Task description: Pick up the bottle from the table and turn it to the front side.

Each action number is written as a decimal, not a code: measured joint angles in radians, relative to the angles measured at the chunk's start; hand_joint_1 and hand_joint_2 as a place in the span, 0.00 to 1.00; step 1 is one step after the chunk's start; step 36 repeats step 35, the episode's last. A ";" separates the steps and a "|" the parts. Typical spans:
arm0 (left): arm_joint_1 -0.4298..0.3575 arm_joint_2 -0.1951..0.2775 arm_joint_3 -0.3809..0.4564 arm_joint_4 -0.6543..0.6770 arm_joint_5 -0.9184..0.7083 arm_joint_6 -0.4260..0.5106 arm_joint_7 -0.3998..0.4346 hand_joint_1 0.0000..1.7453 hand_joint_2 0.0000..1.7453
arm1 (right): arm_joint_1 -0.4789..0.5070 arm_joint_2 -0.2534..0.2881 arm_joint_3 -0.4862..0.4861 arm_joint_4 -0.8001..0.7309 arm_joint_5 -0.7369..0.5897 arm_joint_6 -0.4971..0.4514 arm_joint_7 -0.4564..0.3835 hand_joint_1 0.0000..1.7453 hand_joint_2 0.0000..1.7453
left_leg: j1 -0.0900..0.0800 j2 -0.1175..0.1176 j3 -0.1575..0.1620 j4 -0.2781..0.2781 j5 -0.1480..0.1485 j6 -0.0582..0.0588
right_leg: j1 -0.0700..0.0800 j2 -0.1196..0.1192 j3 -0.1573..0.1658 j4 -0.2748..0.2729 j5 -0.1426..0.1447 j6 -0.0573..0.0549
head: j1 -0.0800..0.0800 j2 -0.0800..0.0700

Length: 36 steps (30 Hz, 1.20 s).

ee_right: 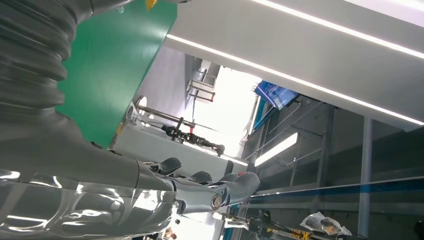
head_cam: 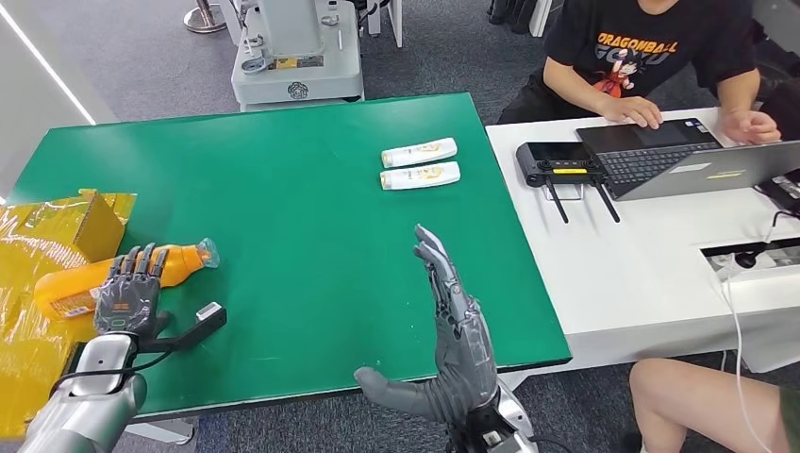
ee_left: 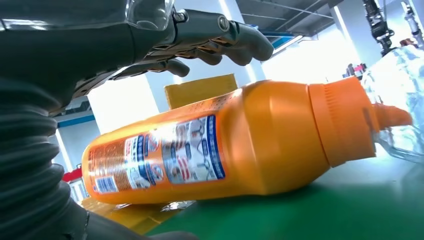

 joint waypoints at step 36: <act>0.393 -0.333 0.014 -1.084 1.519 -0.313 -0.400 0.00 1.00 | 0.085 -0.015 0.037 -0.075 0.042 -0.146 0.026 0.00 1.00 | -0.001 0.000 0.001 0.000 -0.002 0.000 | 0.000 0.000 0.001 -0.001 0.000 0.000 | 0.000 0.000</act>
